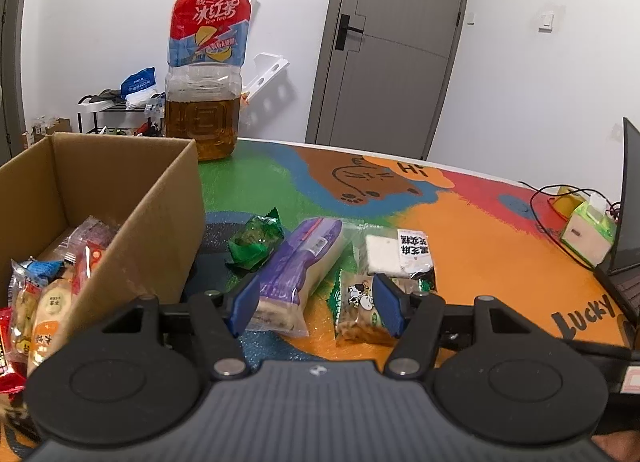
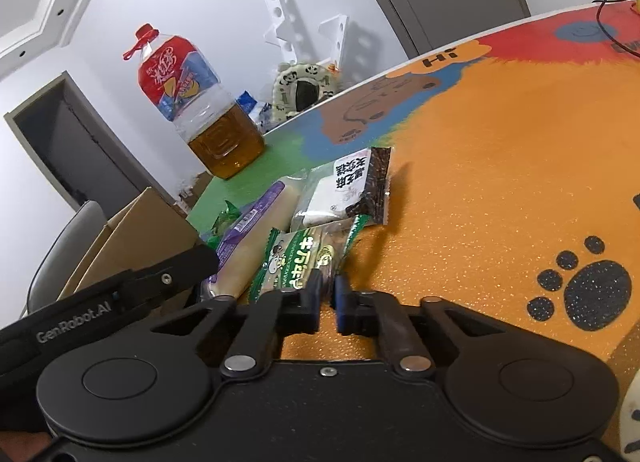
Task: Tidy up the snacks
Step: 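Grasp the purple-wrapped roll with the left tool while the right tool reaches for the green-white packet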
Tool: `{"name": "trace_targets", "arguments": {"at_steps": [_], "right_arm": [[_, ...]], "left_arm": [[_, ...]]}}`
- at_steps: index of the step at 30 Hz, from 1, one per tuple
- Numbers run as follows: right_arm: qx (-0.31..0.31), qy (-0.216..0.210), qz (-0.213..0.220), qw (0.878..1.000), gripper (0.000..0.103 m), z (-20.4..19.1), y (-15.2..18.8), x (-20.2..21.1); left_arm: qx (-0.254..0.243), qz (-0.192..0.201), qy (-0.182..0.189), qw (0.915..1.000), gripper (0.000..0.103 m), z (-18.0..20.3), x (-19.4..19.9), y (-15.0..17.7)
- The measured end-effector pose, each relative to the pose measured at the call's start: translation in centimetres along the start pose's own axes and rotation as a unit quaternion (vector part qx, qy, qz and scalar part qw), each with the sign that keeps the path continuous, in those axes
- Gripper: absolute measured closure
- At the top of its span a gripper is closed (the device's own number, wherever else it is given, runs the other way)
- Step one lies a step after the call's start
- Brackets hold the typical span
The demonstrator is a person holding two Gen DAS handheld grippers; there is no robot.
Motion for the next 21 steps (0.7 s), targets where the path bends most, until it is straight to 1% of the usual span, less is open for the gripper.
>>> {"name": "trace_targets", "arguments": {"at_steps": [6, 15, 21], "right_arm": [[-0.008, 0.000, 0.032, 0.999, 0.101, 1.2, -1.0, 1.5], [-0.042, 0.020, 0.073, 0.996, 0.102, 5.5, -2.5, 4.2], [-0.070, 0.026, 0.086, 0.994, 0.101, 7.3, -2.7, 4.5]], "left_arm": [[0.000, -0.003, -0.008, 1.0000, 0.041, 0.0, -0.9, 0.1], [-0.002, 0.005, -0.030, 0.9995, 0.040, -0.2, -2.2, -0.1], [-0.017, 0.014, -0.053, 0.9984, 0.038, -0.4, -3.5, -0.3]]}}
Point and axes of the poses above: each gripper's, at about its wrist camera, not at the fingertips, and x roughly against the way its jaws point, z to its right, y to its underside, the point moved 9 cm from there along -x, roughly the way its jaws point, and after that the axes turned 7 degrees about -z, right-handed, at the moved point
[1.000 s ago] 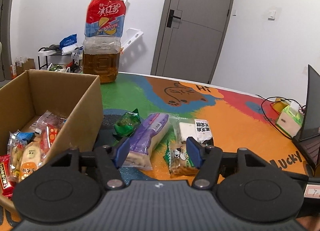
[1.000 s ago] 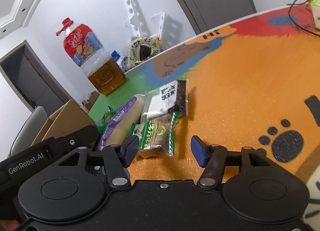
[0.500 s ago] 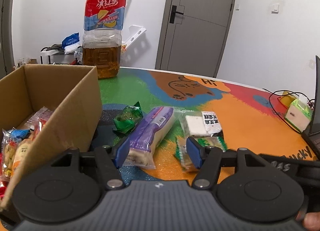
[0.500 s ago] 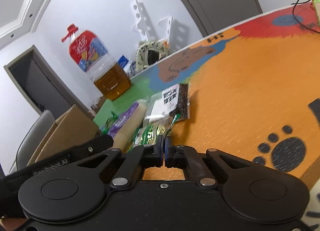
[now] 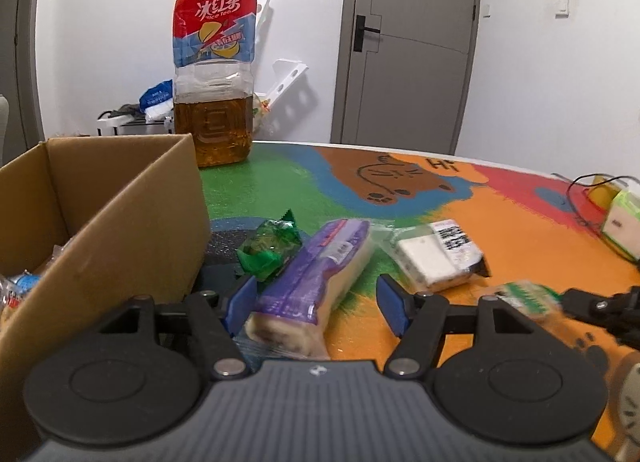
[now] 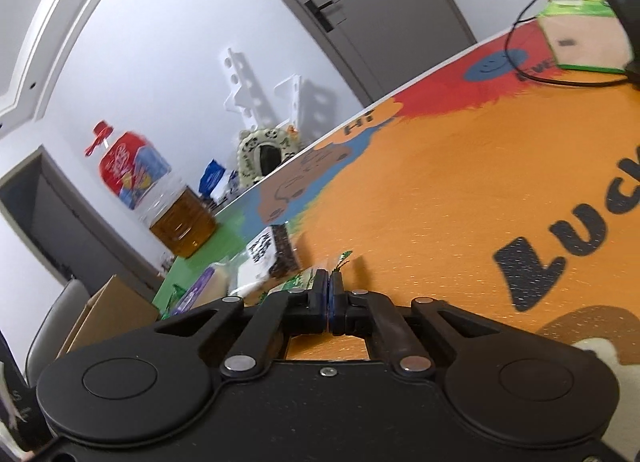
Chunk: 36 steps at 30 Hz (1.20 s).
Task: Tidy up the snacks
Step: 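Grasp the purple-wrapped roll with the left tool while the right tool reaches for the green-white packet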
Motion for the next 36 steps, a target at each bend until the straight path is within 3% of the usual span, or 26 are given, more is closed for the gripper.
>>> {"name": "trace_targets", "arguments": {"at_steps": [5, 7, 8, 14, 17, 23, 31, 34, 36], "right_arm": [[0.000, 0.010, 0.012, 1.000, 0.089, -0.1, -0.2, 0.3], [0.001, 0.007, 0.010, 1.000, 0.083, -0.1, -0.2, 0.3], [0.003, 0.008, 0.009, 1.000, 0.080, -0.2, -0.1, 0.2], [0.009, 0.015, 0.014, 1.000, 0.066, -0.2, -0.1, 0.4], [0.015, 0.024, 0.017, 0.999, 0.053, -0.2, -0.1, 0.5], [0.042, 0.029, 0.010, 0.999, 0.043, -1.0, 0.3, 0.3], [0.105, 0.061, -0.009, 0.993, 0.011, -3.3, 0.5, -0.9], [0.149, 0.079, -0.020, 0.985, 0.003, -4.6, 0.5, -1.4], [0.169, 0.083, -0.027, 0.982, 0.002, -5.2, 0.4, -1.7]], "left_arm": [[-0.002, -0.017, -0.017, 0.9997, 0.038, -0.1, -1.1, 0.6], [0.005, -0.026, -0.015, 0.9995, 0.044, -0.4, -1.4, 0.7], [0.009, -0.033, -0.014, 0.9993, 0.054, -0.5, -1.6, 0.8], [0.000, -0.041, -0.001, 0.9992, 0.061, 0.0, -1.4, 1.3], [-0.004, -0.045, 0.006, 0.9990, 0.063, 0.6, -1.0, 1.6], [0.004, -0.059, 0.031, 0.9978, 0.063, 1.3, 0.1, 2.3], [0.006, -0.076, 0.048, 0.9960, 0.061, 1.5, 0.8, 2.5], [0.015, -0.070, 0.045, 0.9964, 0.056, 1.1, 1.0, 2.1], [0.014, -0.066, 0.045, 0.9967, 0.045, 1.1, 0.9, 1.7]]}}
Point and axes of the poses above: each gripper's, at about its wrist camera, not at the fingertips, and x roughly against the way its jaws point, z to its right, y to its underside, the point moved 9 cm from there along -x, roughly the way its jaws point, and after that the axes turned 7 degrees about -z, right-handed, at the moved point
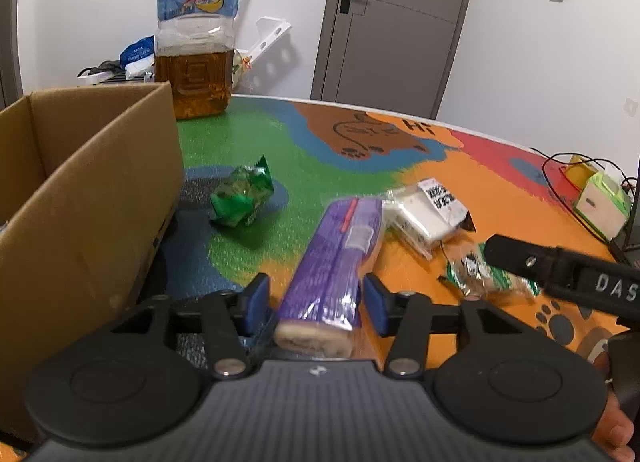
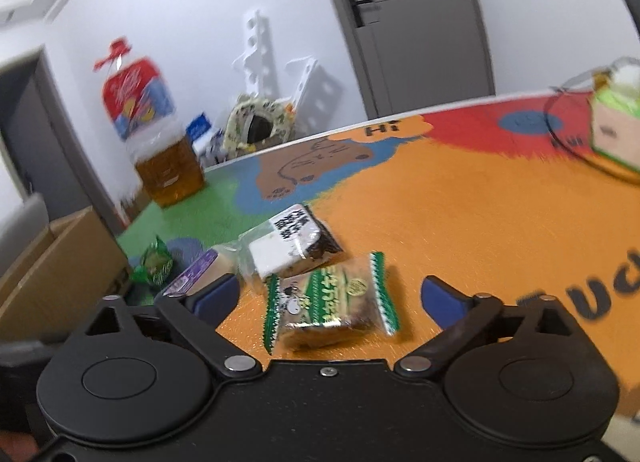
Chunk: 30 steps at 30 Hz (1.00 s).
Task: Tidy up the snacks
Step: 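Grasp the purple-wrapped roll with the left tool while the right tool reaches for the green-white packet, then close the right tool on the green-white packet and lift it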
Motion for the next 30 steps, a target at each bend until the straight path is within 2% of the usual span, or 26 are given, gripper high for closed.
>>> {"name": "trace_targets", "arguments": {"at_steps": [3, 10, 11, 12, 14, 21, 23, 25, 26, 28, 30], "right_arm": [[0.016, 0.012, -0.009, 1.000, 0.001, -0.1, -0.3, -0.6], [0.021, 0.014, -0.029, 0.999, 0.001, -0.1, 0.7, -2.2], [0.019, 0.015, -0.032, 0.999, 0.001, 0.0, 0.7, -2.3], [0.017, 0.017, -0.033, 0.999, 0.001, 0.1, 0.8, -2.4], [0.022, 0.020, -0.033, 0.999, 0.001, -0.2, 0.9, -2.5], [0.049, 0.038, -0.036, 0.997, 0.002, -0.7, 1.1, -2.9], [0.058, 0.046, -0.034, 0.997, 0.010, -0.8, 1.2, -2.8], [0.065, 0.048, -0.028, 0.996, 0.025, -0.9, 1.2, -2.7], [0.066, 0.045, -0.026, 0.996, 0.027, -1.0, 1.2, -2.6], [0.060, 0.033, -0.019, 0.997, 0.046, -1.1, 1.1, -2.2], [0.051, 0.025, -0.008, 0.998, 0.051, -1.0, 0.8, -1.6]], "left_arm": [[-0.003, 0.010, -0.006, 0.9999, 0.040, 0.1, -0.3, -0.5], [-0.013, 0.006, -0.019, 0.9997, 0.041, 0.5, -1.9, -0.3], [-0.014, 0.007, -0.018, 0.9997, 0.046, 0.5, -1.9, -0.3], [-0.016, 0.008, -0.018, 0.9997, 0.056, 0.5, -1.9, -0.3], [-0.019, 0.012, -0.025, 0.9994, 0.070, 0.6, -1.9, -0.3], [-0.007, 0.014, -0.029, 0.9995, 0.073, 0.1, -1.2, 0.0], [-0.002, 0.013, -0.029, 0.9995, 0.073, -0.1, -1.1, 0.0], [0.000, 0.011, -0.029, 0.9995, 0.073, -0.2, -0.8, 0.2], [0.002, 0.009, -0.028, 0.9995, 0.073, -0.2, -0.7, 0.2], [0.006, 0.009, -0.028, 0.9996, 0.074, -0.4, -0.3, 0.3], [0.007, 0.014, -0.031, 0.9994, 0.074, -0.5, 0.3, 0.3]]}}
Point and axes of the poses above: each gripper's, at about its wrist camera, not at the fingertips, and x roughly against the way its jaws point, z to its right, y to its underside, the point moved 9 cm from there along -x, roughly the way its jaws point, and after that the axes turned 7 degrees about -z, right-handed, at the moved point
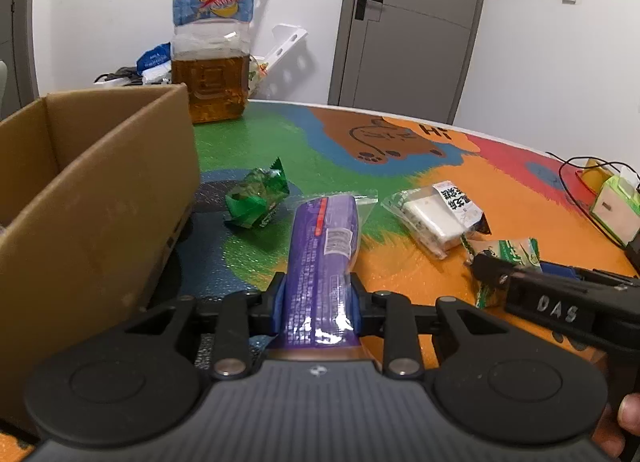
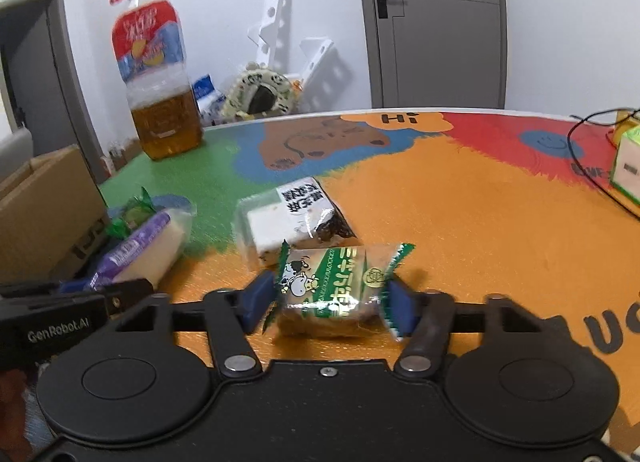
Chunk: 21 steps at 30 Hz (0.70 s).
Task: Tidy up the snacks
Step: 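Close the right tool on the green-white packet and lift it, then carry the roll and packet over the cardboard box and open both tools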
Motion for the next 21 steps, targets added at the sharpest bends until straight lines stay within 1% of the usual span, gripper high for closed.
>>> {"name": "trace_targets", "arguments": {"at_steps": [4, 13, 21], "right_arm": [[-0.008, -0.014, 0.019, 1.000, 0.053, -0.1, -0.5, 1.2], [-0.035, -0.043, 0.061, 0.997, 0.054, -1.0, -1.6, 4.2], [-0.030, -0.062, 0.092, 0.993, 0.054, -2.8, -3.5, 6.6]], "left_arm": [[0.000, 0.012, -0.002, 0.9999, 0.074, -0.1, 1.2, -0.4], [0.012, 0.041, 0.003, 0.9991, 0.074, -0.6, 4.5, -1.6], [0.023, 0.072, 0.000, 0.9971, 0.074, -1.6, 7.9, -3.1]]}}
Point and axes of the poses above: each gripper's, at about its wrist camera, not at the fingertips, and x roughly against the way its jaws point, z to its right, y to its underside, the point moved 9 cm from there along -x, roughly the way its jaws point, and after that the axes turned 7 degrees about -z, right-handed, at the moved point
